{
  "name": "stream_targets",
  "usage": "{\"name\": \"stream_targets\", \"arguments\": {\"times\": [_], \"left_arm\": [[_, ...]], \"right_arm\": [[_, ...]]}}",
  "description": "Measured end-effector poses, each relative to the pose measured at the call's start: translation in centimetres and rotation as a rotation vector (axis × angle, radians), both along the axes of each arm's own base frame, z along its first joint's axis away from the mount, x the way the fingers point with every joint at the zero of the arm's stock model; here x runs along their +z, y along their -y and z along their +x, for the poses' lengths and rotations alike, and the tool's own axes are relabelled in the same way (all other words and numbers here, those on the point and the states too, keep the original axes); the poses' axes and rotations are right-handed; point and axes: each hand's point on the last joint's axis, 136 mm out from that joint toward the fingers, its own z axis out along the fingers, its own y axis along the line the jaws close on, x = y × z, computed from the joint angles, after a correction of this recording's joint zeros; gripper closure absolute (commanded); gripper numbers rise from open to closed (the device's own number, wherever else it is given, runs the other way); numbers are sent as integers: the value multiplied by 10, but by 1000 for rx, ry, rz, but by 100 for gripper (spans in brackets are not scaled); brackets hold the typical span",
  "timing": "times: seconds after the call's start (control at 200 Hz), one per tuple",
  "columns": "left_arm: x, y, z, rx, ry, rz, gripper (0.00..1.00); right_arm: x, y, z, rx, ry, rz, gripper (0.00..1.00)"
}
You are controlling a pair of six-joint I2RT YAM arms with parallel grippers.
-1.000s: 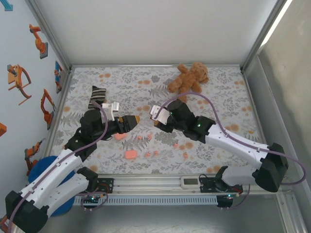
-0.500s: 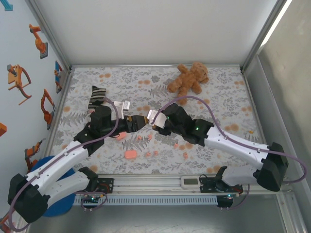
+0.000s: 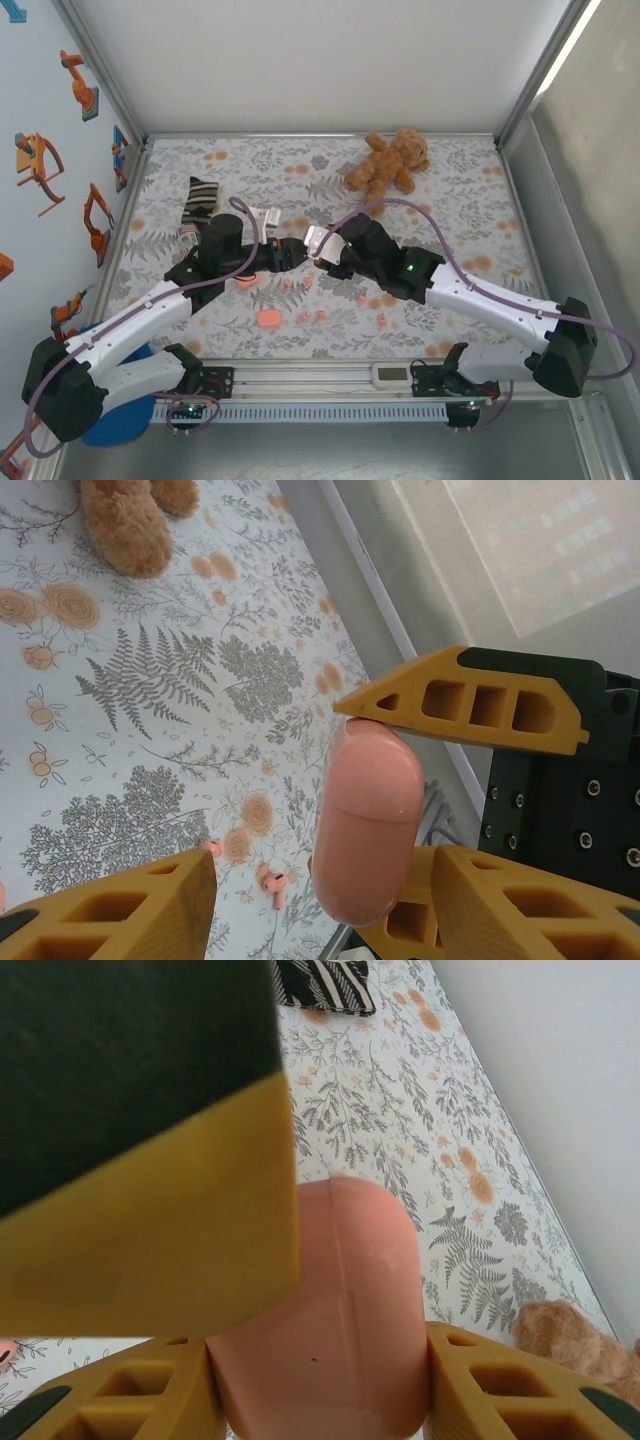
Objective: Insert wireless bluetooth earbuds into charging case
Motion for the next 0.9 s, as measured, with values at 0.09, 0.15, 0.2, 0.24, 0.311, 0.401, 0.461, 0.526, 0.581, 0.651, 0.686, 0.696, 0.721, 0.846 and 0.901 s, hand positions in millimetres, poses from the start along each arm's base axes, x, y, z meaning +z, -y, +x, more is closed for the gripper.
{"name": "stream_targets", "arguments": {"times": [0.09, 0.15, 0.2, 0.24, 0.311, 0.401, 0.461, 0.526, 0.581, 0.651, 0.686, 0.696, 0.721, 0.846, 0.901], "left_arm": [[2, 2, 0, -7, 6, -4, 49], [3, 4, 0, -13, 11, -6, 51], [4, 5, 0, -19, 15, -7, 54], [5, 6, 0, -23, 17, -7, 55], [5, 8, 0, -28, 17, -8, 57], [4, 9, 0, -34, 15, -6, 60], [2, 10, 0, -38, 12, -3, 62], [1, 11, 0, -39, 9, 0, 65], [1, 12, -1, -43, 10, -2, 67], [2, 13, -2, -48, 14, -6, 70], [2, 13, -1, -48, 15, -6, 72], [3, 13, -1, -49, 17, -6, 73], [3, 13, -1, -49, 18, -6, 74], [3, 13, -1, -53, 31, -1, 79], [3, 13, -1, -54, 33, -1, 80]], "right_arm": [[0, 0, 0, 1, 0, 0, 57], [0, 0, -1, 2, 0, 0, 57], [0, -1, -1, 3, 0, 0, 57], [0, -1, -1, 4, 0, 0, 57], [0, -1, -1, 5, 0, 0, 57], [0, -1, -2, 5, 0, 0, 57], [0, -1, -2, 5, 0, 0, 57], [0, -1, -2, 5, 0, 0, 57], [0, -1, -1, 4, 1, 0, 57], [0, -1, -1, 3, 2, -1, 57], [0, -1, -1, 1, 3, -1, 57], [0, -1, -1, 0, 3, -2, 57], [0, -1, -1, 0, 3, -1, 56], [0, -1, -1, -2, 1, 0, 53], [0, -1, -1, -4, -1, 2, 46]]}}
